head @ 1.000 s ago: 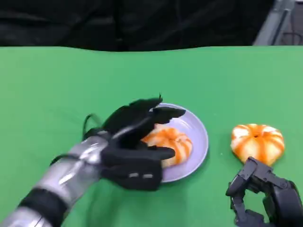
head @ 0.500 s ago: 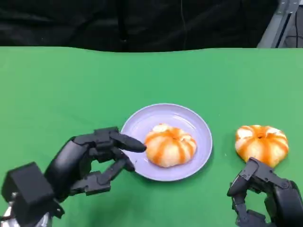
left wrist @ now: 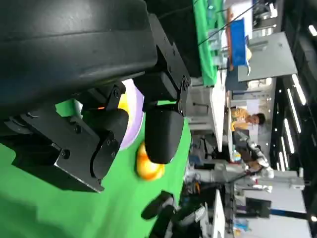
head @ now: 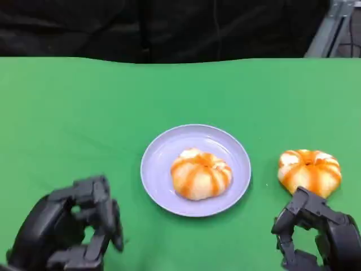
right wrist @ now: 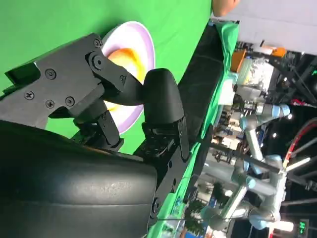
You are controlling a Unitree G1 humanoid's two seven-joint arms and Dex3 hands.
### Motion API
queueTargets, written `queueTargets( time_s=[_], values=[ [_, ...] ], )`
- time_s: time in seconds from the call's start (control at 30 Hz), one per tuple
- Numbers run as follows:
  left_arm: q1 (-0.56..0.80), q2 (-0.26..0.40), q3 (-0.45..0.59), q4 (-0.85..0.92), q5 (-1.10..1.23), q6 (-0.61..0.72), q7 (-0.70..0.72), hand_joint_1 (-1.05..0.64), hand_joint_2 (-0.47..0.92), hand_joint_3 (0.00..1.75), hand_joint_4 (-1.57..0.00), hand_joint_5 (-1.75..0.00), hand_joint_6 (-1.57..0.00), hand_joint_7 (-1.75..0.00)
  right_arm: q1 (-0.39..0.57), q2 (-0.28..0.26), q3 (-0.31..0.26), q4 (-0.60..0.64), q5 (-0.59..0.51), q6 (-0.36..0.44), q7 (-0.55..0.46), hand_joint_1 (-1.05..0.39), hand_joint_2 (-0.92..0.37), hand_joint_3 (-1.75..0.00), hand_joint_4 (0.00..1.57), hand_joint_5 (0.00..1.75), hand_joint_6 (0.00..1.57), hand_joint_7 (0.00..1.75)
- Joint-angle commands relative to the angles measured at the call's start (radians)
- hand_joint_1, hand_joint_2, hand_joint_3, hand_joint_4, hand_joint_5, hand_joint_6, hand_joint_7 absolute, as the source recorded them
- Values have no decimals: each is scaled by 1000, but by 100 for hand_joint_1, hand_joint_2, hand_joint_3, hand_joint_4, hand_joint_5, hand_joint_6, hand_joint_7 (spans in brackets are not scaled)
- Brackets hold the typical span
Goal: Grasp the bread from the table and place it into the plate.
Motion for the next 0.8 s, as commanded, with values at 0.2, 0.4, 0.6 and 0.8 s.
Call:
queueTargets(
  time_s=[0.2,0.4,0.6,0.8],
  values=[
    [19,-3,42,-31,-15,43,-33,10,42,173,-101,-175,-91,-175,6,-10,-13,-16,15,11,1,-11,-59,-107,83,175,71,162],
    [93,-41,91,-11,-83,85,-23,7,42,171,-98,-175,-87,-175,3,-18,-19,-8,26,5,8,-10,-59,-107,84,175,71,162],
    [111,-70,131,17,-120,112,-42,1,44,165,-93,-175,-81,-175,1,-23,-19,-3,45,-4,26,-9,-56,-114,85,175,71,166],
    [105,-77,143,19,-118,118,-52,1,43,165,-92,-175,-81,-175,1,-21,-19,-3,52,-2,34,-7,-55,-117,85,175,70,166]
  ],
)
